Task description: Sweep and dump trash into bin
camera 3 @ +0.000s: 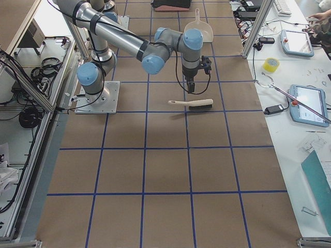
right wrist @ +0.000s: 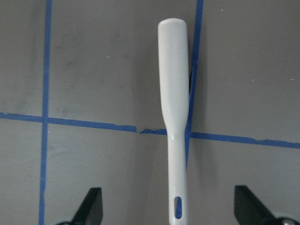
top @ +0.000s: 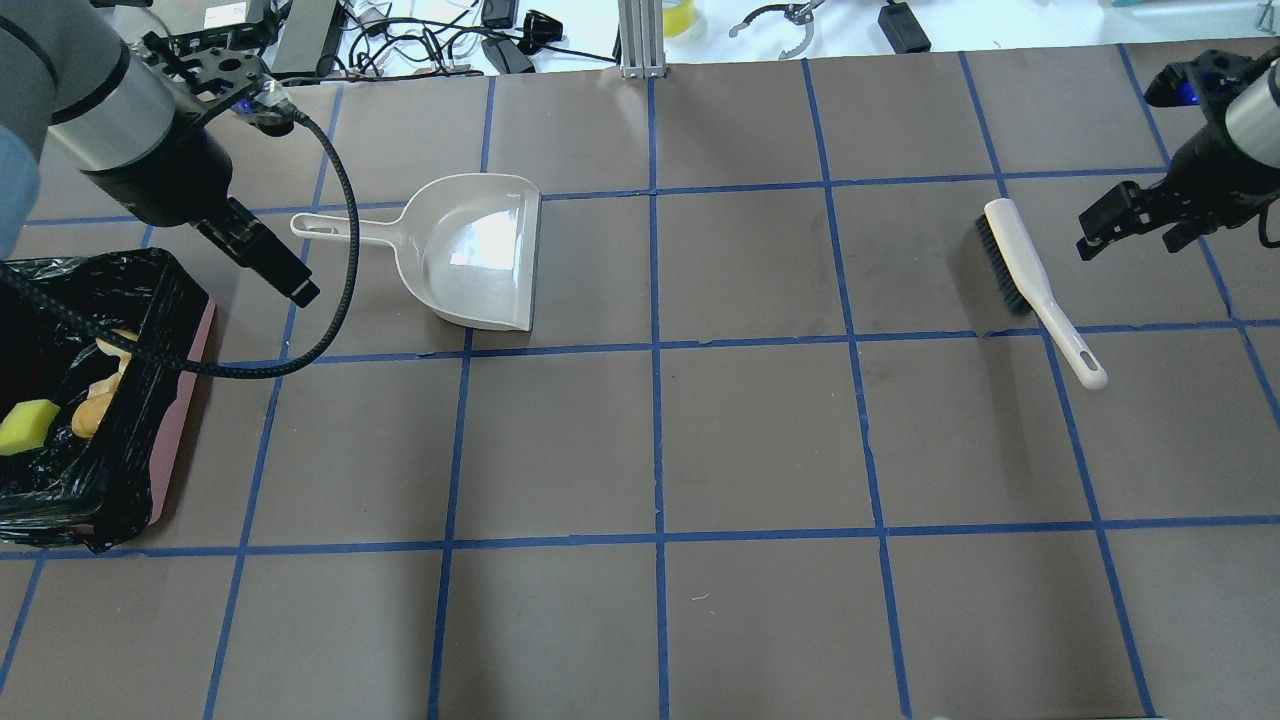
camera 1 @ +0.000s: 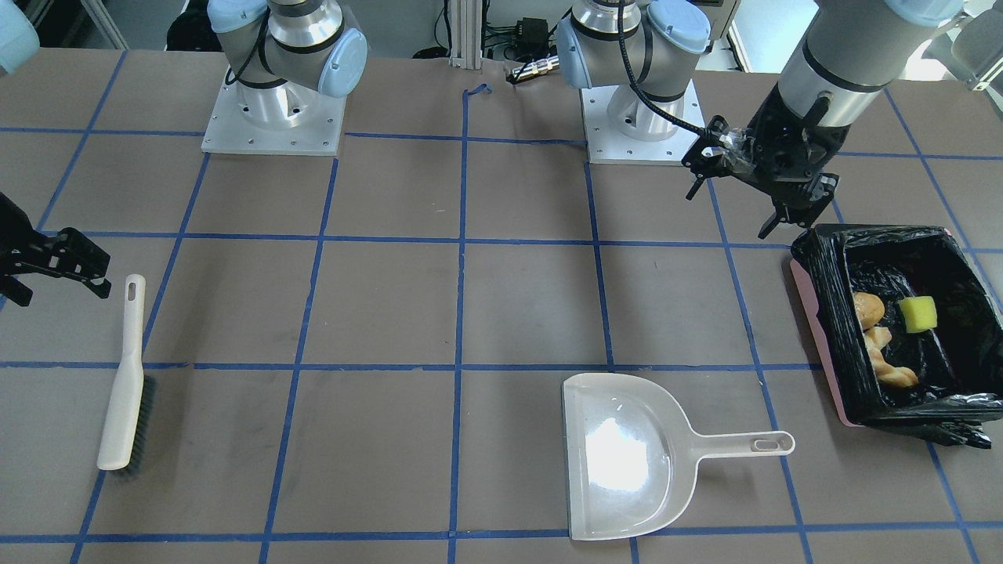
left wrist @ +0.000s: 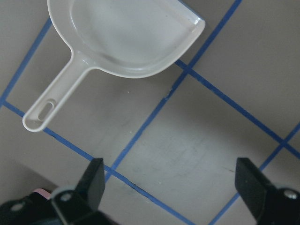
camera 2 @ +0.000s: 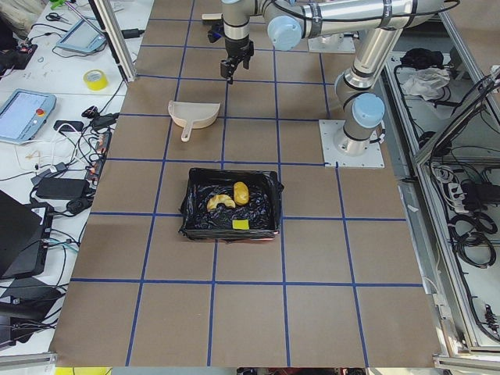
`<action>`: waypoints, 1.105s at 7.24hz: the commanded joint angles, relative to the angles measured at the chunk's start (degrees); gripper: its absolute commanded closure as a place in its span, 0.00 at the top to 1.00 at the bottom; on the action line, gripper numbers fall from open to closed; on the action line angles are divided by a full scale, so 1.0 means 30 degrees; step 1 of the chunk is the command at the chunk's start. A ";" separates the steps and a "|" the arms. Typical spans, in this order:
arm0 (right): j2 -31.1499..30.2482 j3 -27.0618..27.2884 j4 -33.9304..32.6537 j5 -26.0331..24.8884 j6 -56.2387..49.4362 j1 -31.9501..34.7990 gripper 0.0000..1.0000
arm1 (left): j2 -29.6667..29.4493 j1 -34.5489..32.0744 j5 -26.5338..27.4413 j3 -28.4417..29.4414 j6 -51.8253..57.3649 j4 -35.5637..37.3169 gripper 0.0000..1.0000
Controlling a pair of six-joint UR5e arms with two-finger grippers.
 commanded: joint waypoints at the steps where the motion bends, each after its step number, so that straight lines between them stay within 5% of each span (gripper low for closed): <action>1: -0.1274 -0.0468 0.0702 -0.0506 0.2037 0.2998 0.99 | 0.0416 -0.0319 -0.0089 0.0156 -0.7416 -0.0494 1.00; 3: -0.1836 -0.1693 0.2536 -0.1471 0.7324 0.6599 0.99 | -0.0052 -0.2888 0.0404 0.0536 -1.2442 0.0031 1.00; 5: -0.1983 -0.2022 0.2784 -0.1797 1.1113 0.9097 1.00 | 0.0003 -0.3018 0.1550 0.0803 -1.2463 0.0034 1.00; 8: -0.1896 -0.2927 0.3828 -0.1767 1.1069 0.9050 1.00 | 0.0062 -0.2581 0.1493 0.0832 -1.2492 0.0063 1.00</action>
